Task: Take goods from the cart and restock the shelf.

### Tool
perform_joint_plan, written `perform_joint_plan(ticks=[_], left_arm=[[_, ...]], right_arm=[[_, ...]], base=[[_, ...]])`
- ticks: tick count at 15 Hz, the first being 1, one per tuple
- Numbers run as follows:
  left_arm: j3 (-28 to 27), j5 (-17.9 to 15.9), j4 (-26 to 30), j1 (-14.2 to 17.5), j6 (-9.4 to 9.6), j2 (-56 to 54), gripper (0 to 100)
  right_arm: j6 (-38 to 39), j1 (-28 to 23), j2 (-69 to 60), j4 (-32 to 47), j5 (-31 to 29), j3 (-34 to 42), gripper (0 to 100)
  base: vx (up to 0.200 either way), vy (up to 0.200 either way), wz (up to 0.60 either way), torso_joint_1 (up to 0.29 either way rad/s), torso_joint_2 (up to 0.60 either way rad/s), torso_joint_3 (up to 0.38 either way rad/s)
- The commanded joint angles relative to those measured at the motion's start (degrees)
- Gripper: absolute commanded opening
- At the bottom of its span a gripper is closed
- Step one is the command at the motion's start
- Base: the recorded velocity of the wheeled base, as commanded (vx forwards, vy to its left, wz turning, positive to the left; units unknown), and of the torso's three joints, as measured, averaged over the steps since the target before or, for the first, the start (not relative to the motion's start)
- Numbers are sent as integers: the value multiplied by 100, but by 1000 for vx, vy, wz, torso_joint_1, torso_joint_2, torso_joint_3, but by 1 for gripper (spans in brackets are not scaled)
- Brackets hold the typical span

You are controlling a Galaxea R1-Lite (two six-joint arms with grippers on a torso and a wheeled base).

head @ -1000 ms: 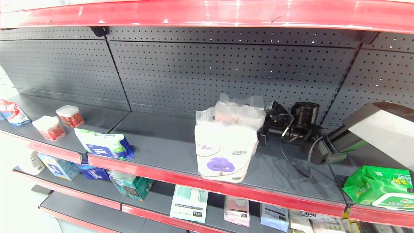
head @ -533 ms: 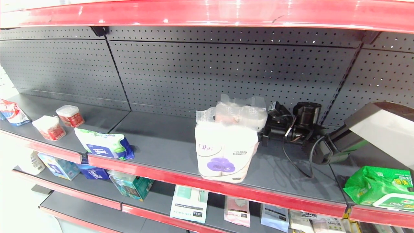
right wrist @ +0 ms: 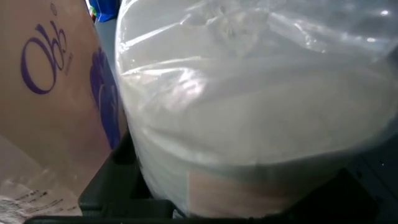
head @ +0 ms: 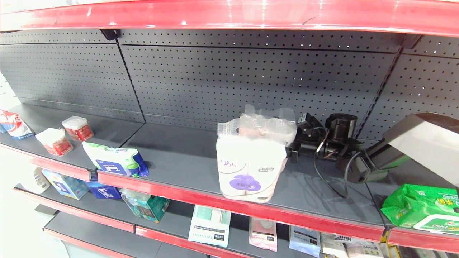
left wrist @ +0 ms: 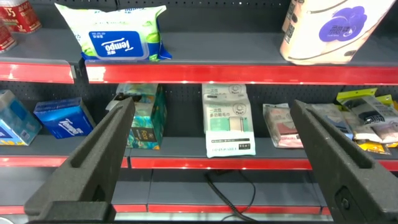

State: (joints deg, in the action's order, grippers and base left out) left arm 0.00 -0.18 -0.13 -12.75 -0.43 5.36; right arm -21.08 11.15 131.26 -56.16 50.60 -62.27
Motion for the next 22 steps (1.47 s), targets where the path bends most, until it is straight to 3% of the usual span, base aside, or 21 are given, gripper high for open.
perform_joint_plan(ticks=[1,3,4,11,22], left_arm=[[0,1,-4,1,-1,9,100],[0,1,-4,1,-1,9,100],[0,1,-4,1,-1,9,100],[0,1,-4,1,-1,9,100],[0,1,-4,1,-1,9,100]], right_arm=[[-2,-17,-39,18,2,31,0],[7,-17,-56,18,-24,31,0],[7,-17,-56,18,-33,22,100],[25,-61,-373,26,-33,189,100],[16,-755,-1542,105,-15,1516,100]], base=[[0,0,0,0,0,0],[0,0,0,0,0,0],[0,0,0,0,0,0],[0,0,0,0,0,0],[0,0,0,0,0,0]])
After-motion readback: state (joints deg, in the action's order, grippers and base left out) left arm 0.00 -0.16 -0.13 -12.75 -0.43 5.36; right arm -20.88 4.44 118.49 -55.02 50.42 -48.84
